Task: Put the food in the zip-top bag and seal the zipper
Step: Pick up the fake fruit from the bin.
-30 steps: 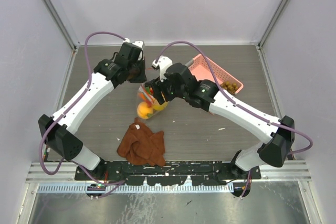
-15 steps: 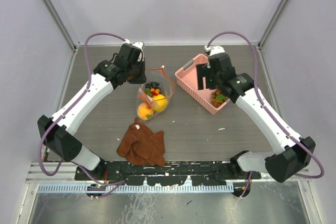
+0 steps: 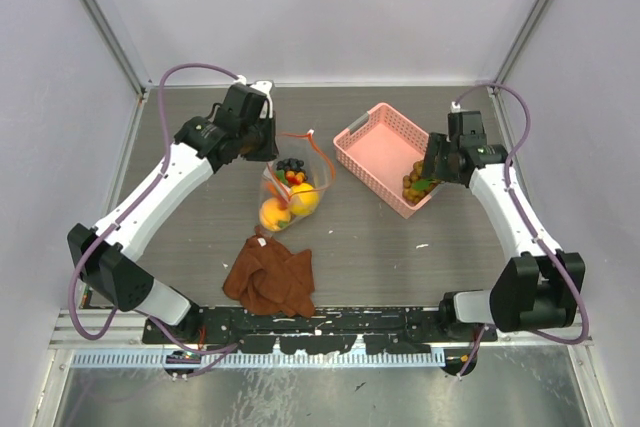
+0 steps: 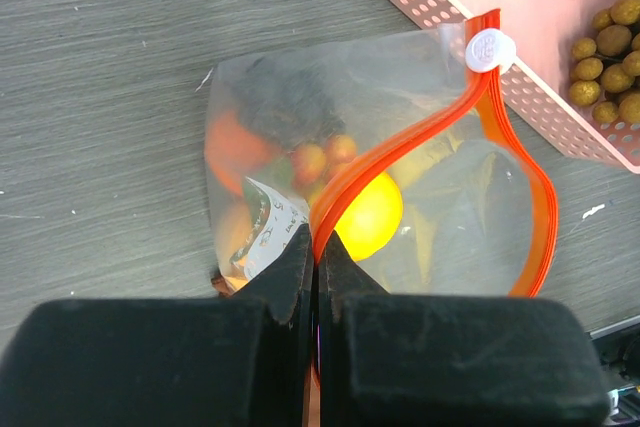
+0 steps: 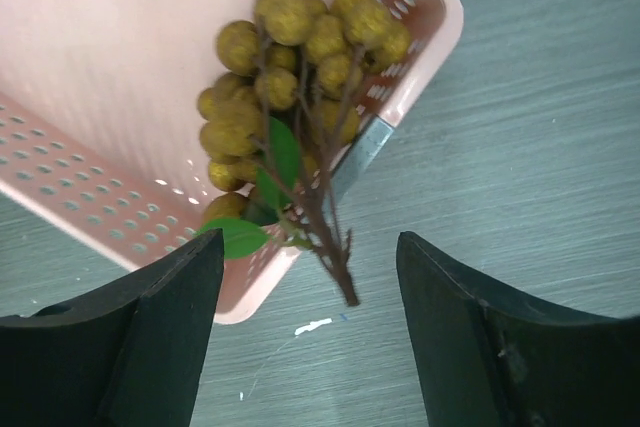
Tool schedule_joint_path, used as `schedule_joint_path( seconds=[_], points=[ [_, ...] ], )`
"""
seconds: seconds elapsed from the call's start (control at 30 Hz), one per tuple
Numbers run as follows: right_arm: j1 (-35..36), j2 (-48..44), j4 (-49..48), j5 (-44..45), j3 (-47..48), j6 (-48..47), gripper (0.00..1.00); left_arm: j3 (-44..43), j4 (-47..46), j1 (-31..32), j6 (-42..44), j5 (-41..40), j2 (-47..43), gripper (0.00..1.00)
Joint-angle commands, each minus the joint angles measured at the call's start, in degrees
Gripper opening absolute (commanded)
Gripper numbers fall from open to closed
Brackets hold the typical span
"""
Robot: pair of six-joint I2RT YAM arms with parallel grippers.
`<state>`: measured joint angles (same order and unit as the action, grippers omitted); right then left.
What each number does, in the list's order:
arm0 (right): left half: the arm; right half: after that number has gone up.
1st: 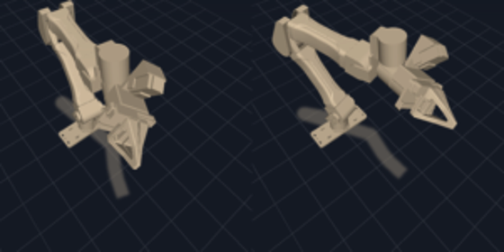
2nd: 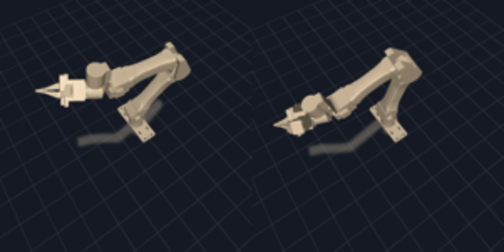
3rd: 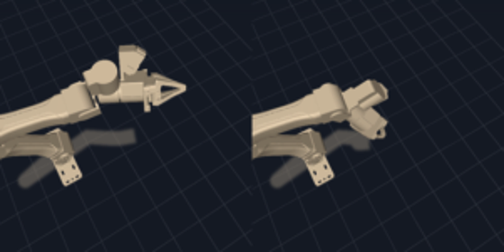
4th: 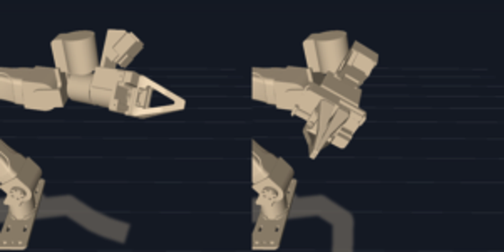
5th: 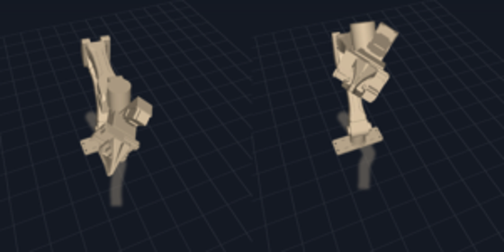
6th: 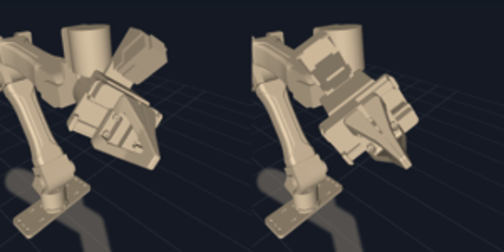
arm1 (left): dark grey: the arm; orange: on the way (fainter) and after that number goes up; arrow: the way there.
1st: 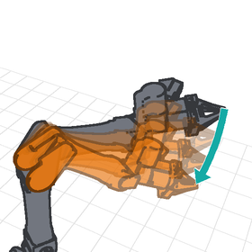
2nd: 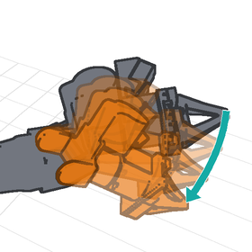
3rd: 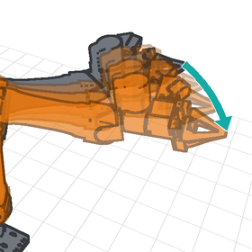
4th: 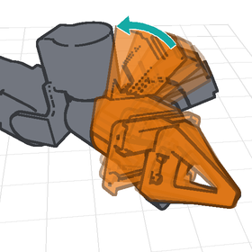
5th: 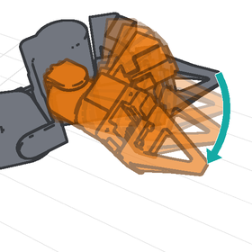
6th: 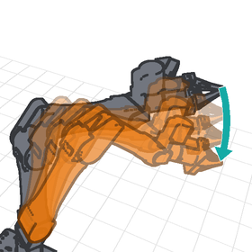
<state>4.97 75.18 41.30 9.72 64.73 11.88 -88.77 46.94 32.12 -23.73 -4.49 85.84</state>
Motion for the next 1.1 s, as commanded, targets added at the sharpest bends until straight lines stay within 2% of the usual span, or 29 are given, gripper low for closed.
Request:
schedule_joint_path(
  seconds=[0.0,0.17,0.3,0.6,0.8,0.97,1.07],
  points=[
    [-2.57,1.38,-5.56,-5.52,-2.86,3.19,0.73,-0.33,-3.27,-0.30,1.57,-0.09,-2.56,0.00],
    [-4.95,1.21,-10.03,-9.70,-6.90,4.88,0.67,0.04,-3.78,-0.30,1.66,0.52,-2.75,0.00],
    [-6.89,1.56,-12.69,-15.98,-8.74,6.21,0.56,0.10,-4.06,-0.30,1.75,0.66,-2.45,0.00],
    [-7.32,-0.34,-14.86,-16.27,-9.76,6.23,0.42,0.26,-4.05,-0.30,1.75,0.83,-1.93,0.00],
    [-7.34,-1.51,-15.55,-17.26,-9.08,5.87,0.25,0.41,-3.96,-0.30,1.58,0.92,-1.31,0.00],
    [-7.24,-3.72,-16.94,-20.83,-8.21,5.27,0.02,0.28,-3.76,-0.30,1.41,0.48,-0.97,0.00],
    [-7.15,-5.80,-18.63,-22.60,-7.69,5.41,0.01,0.27,-3.92,-0.30,1.23,0.53,-0.98,0.00]
  ],
)
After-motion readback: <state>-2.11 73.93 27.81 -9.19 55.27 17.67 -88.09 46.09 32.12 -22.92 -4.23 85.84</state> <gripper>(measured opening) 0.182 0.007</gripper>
